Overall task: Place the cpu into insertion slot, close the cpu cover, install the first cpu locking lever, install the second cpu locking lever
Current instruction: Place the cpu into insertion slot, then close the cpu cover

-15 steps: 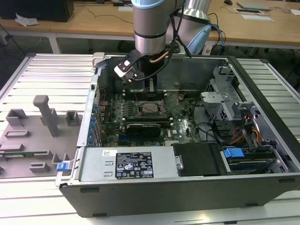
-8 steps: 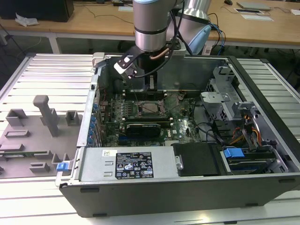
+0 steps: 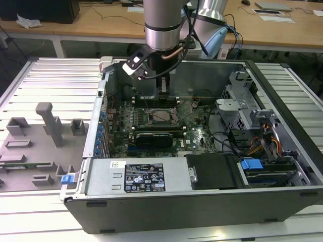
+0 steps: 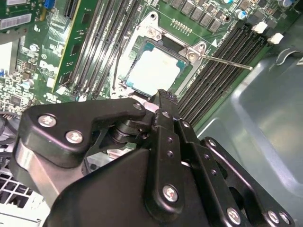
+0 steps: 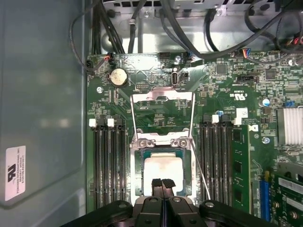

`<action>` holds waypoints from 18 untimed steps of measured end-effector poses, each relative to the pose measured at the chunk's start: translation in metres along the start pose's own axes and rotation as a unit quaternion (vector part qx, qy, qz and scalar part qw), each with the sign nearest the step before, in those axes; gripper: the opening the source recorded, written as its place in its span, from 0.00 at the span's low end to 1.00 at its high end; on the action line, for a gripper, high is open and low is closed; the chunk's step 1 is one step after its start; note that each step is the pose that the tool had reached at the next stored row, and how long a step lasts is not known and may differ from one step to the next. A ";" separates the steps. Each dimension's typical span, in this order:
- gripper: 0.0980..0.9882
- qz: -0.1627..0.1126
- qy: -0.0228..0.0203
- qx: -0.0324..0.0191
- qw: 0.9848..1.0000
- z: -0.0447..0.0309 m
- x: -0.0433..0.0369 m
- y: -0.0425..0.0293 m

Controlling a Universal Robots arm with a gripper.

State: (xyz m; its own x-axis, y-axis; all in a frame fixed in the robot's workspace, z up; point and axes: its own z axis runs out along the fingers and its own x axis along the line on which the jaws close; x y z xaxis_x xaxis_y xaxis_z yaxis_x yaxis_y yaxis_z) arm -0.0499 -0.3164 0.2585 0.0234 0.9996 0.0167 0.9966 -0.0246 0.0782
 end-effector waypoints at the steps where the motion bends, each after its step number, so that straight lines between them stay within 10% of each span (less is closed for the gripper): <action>1: 0.01 0.000 -0.002 0.000 1.000 -0.0004 -0.0001 0.0002; 4: 0.01 0.001 -0.008 0.000 1.000 -0.0015 -0.0011 0.0008; 18: 0.01 0.001 -0.008 0.000 1.000 -0.0018 -0.0012 0.0009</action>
State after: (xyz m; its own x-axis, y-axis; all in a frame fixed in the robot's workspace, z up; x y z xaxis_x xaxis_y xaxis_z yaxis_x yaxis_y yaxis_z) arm -0.0492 -0.3177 0.2603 0.0270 0.9996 0.0010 0.9965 -0.0270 0.0786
